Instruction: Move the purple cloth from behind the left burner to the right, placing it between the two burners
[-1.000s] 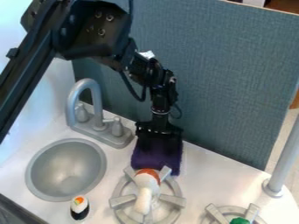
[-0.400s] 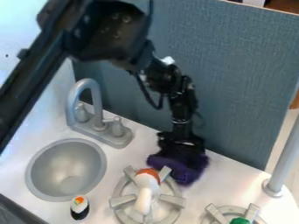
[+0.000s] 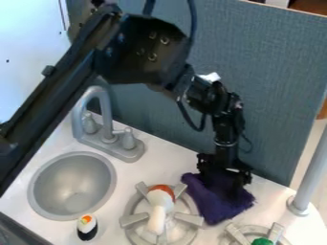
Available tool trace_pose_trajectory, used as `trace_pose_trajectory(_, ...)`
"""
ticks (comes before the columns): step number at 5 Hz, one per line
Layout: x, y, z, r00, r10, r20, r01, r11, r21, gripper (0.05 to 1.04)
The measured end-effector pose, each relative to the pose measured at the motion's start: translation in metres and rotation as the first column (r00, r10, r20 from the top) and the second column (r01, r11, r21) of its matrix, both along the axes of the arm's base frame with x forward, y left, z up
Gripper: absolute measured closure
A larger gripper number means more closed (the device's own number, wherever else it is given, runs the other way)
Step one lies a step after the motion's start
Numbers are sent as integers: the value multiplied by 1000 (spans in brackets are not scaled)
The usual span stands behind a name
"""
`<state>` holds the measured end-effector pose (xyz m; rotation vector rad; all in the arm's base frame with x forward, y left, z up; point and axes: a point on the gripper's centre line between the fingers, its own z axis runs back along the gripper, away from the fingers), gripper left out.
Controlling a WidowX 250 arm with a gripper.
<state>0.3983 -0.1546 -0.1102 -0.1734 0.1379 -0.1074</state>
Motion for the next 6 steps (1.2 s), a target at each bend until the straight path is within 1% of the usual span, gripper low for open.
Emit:
trace_pose_trajectory(2,-2,-15,3,1000,13,-19,-14,999,-50,83)
trace_pose_trajectory(3,-4,-17,5,1000,17,2,-17,997,-71,83)
trace_pose_trajectory(4,-18,-14,22,999,22,41,-19,997,-80,83)
trace_pose_trajectory(5,-22,-10,66,988,15,156,1,995,-101,83)
trace_pose_trajectory(6,-36,-1,80,986,-12,166,25,997,-78,83)
